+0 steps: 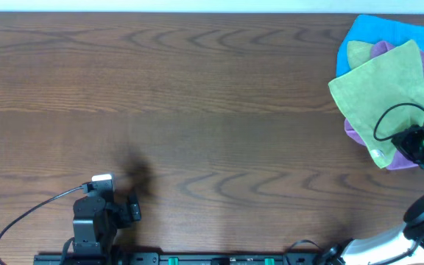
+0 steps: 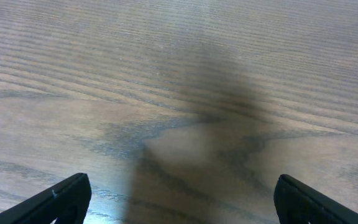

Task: Fold the cloth
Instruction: 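Pinch the lime green cloth's lower edge with the right gripper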

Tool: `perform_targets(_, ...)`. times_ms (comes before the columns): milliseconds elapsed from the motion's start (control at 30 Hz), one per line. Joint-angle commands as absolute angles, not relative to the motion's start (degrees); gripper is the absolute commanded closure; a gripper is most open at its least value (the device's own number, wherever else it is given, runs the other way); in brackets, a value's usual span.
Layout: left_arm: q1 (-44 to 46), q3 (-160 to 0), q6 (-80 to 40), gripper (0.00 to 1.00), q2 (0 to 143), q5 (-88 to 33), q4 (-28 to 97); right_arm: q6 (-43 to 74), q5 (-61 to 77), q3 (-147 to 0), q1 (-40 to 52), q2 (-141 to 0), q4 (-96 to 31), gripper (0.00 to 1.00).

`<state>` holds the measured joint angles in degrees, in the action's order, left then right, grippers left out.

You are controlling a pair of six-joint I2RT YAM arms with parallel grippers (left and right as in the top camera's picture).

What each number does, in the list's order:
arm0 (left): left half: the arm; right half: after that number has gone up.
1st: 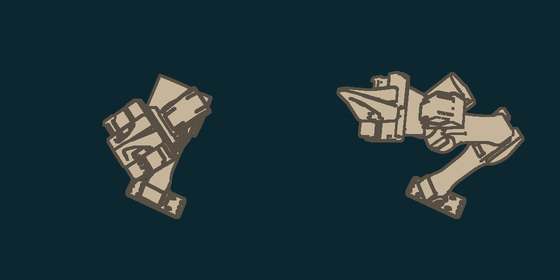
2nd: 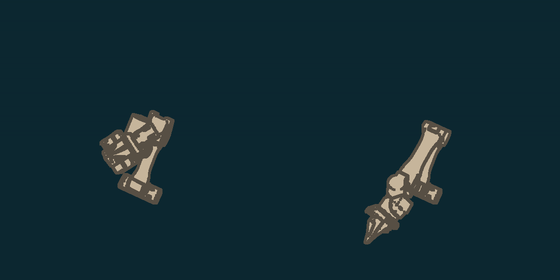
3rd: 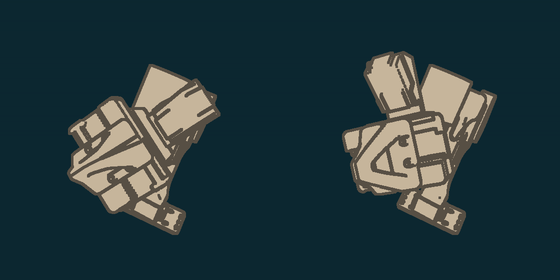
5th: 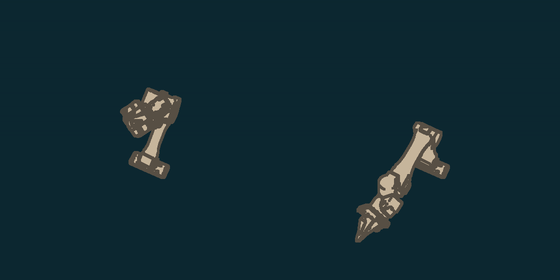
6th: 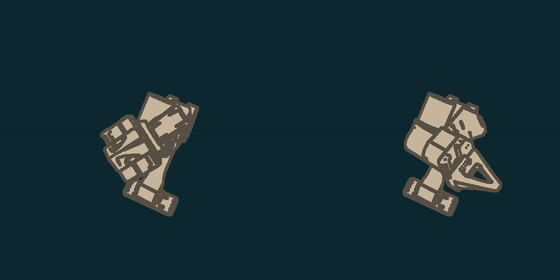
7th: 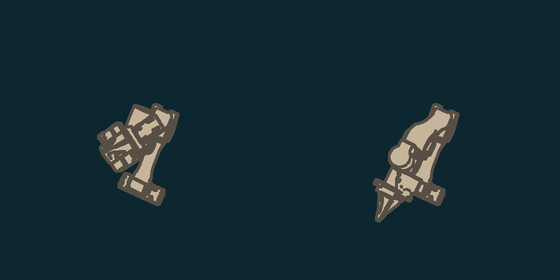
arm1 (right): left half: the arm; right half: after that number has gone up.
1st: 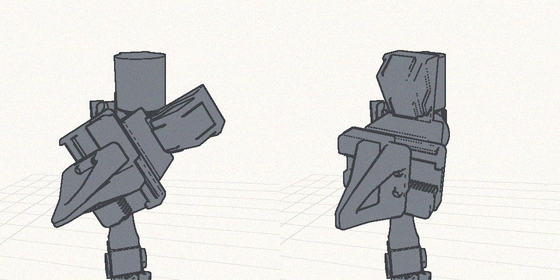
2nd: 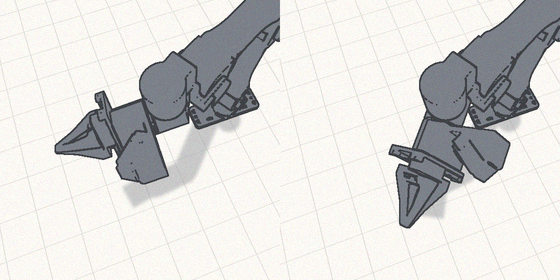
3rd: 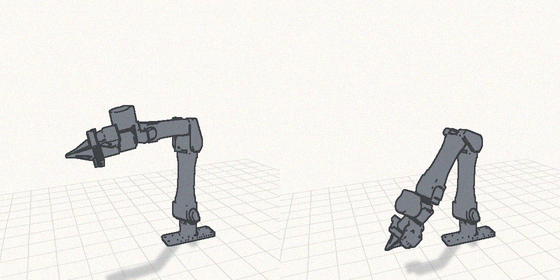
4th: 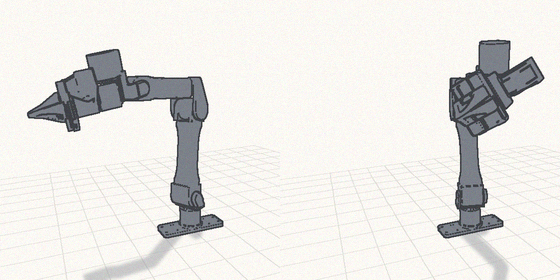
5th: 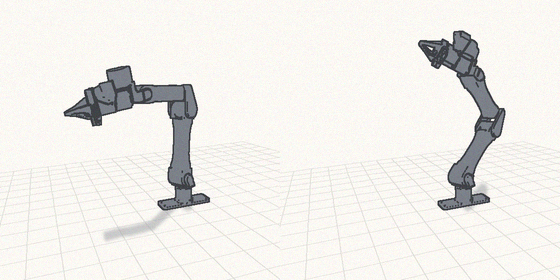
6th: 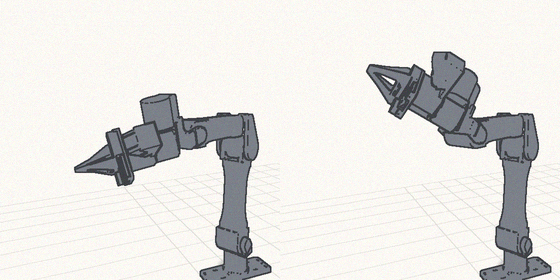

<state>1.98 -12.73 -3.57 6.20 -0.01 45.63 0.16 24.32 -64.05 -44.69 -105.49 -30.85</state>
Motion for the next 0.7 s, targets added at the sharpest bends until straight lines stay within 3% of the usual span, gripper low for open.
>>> perform_targets(0, 1.8, -10.7, -3.2, 0.05, 5.7, 0.4, 47.7, 0.0, 22.9, -65.5, -43.8, -105.1, -31.1, 0.99)
perform_targets(167, 1.8, -10.7, -3.2, 0.05, 5.7, 0.4, 47.7, 0.4, 23.1, -67.3, -43.8, -103.8, -34.5, 0.99)
perform_targets(200, 1.8, -10.7, -3.2, 0.05, 5.7, 0.4, 47.7, 0.4, 23.2, -68.1, -43.8, -103.3, -35.4, 0.91)
perform_targets(233, 1.8, -10.7, -3.2, 0.05, 5.7, 0.4, 47.7, 0.4, 23.4, -69.0, -43.8, -102.6, -36.4, 0.75)
perform_targets(333, 1.8, -10.7, -3.2, 0.05, 5.7, 0.4, 47.7, 0.3, 23.4, -72.2, -43.8, -100.0, -39.9, 0.58)
perform_targets(367, 1.8, -10.7, -3.2, 0.05, 5.7, 0.4, 47.7, 0.3, 23.3, -73.1, -43.8, -99.1, -40.6, 0.67)
perform_targets(400, 1.8, -10.7, -3.2, 0.05, 5.7, 0.4, 47.7, 0.3, 22.8, -73.6, -43.8, -98.5, -40.8, 0.99)
perform_targets(533, 1.8, -10.7, -3.2, 0.05, 5.7, 0.4, 47.7, 0.1, 20.6, -73.9, -43.8, -96.9, -41.0, 0.96)
perform_targets(567, 1.8, -10.7, -3.2, 0.05, 5.7, 0.4, 47.7, 0.1, 20.6, -73.9, -43.8, -96.9, -41.3, 0.66)
perform_targets(600, 1.8, -10.7, -3.2, 0.05, 5.7, 0.4, 47.7, 0.1, 20.6, -73.8, -43.8, -97.1, -41.5, 0.7)
perform_targets(633, 1.8, -10.7, -3.2, 0.05, 5.7, 0.4, 47.7, 0.1, 20.6, -73.8, -43.8, -97.2, -41.6, 0.85)
perform_targets(667, 1.8, -10.7, -3.2, 0.05, 5.7, 0.4, 47.7, 0.1, 20.6, -73.8, -43.7, -97.4, -41.6, 0.8)
